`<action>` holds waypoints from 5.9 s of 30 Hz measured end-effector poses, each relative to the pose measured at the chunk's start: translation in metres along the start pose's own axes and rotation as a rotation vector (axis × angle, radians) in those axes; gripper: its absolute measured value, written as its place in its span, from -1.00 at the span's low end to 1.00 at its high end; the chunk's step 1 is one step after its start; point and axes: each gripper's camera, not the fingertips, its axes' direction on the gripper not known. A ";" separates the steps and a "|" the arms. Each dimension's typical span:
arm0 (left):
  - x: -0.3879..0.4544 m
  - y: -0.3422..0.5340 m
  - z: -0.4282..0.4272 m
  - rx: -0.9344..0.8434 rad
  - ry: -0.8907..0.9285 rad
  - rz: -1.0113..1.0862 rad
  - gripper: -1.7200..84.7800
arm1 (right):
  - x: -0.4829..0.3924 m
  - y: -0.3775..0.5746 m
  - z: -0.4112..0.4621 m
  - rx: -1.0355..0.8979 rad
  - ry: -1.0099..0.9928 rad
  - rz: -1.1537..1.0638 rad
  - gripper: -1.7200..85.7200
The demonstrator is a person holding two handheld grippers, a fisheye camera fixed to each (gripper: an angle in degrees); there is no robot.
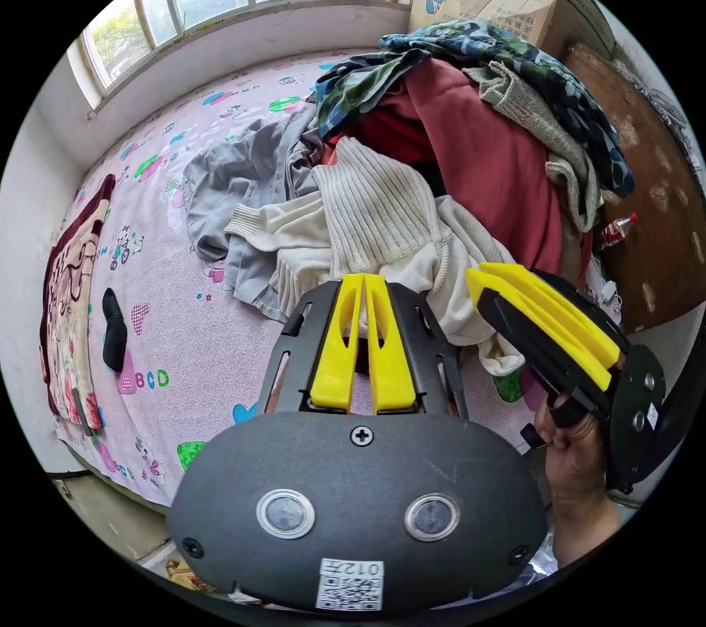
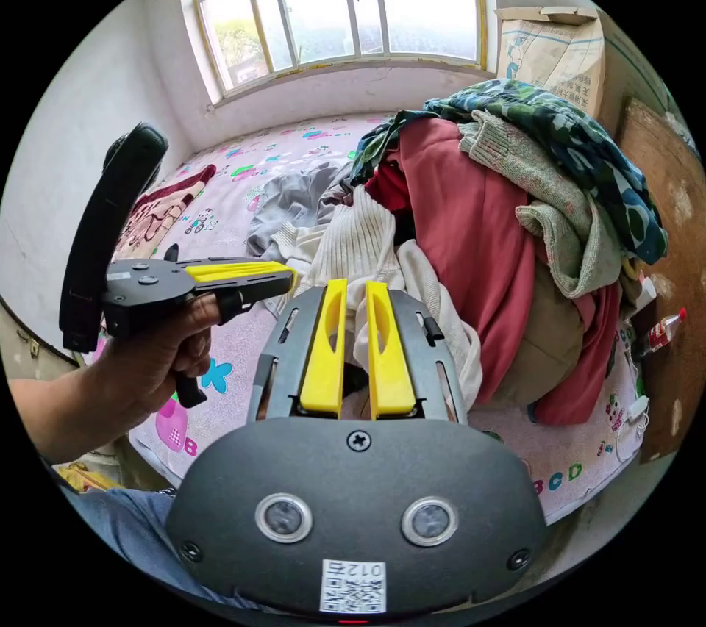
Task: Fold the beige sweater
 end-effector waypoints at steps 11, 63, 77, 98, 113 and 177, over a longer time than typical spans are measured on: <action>0.016 -0.030 0.044 0.047 0.055 0.139 -0.83 | 0.036 0.024 -0.004 -0.033 0.065 0.039 -0.78; 0.017 -0.101 0.150 -0.063 0.122 0.408 -0.87 | 0.140 0.093 0.029 -0.149 0.086 0.081 -0.92; -0.129 -0.077 0.027 0.079 0.197 0.361 -0.92 | 0.118 0.126 -0.026 -0.066 0.043 0.042 -0.96; -0.458 0.015 -0.242 0.214 0.357 0.353 -0.94 | -0.031 0.135 -0.031 0.115 -0.196 -0.167 -0.96; -0.644 0.057 -0.398 0.236 0.341 0.639 -0.94 | -0.266 0.143 0.047 0.178 -0.214 -0.231 -0.88; -0.734 0.200 -0.655 0.460 -0.283 0.346 -0.93 | -0.292 -0.006 0.005 0.455 -0.834 -0.522 -0.94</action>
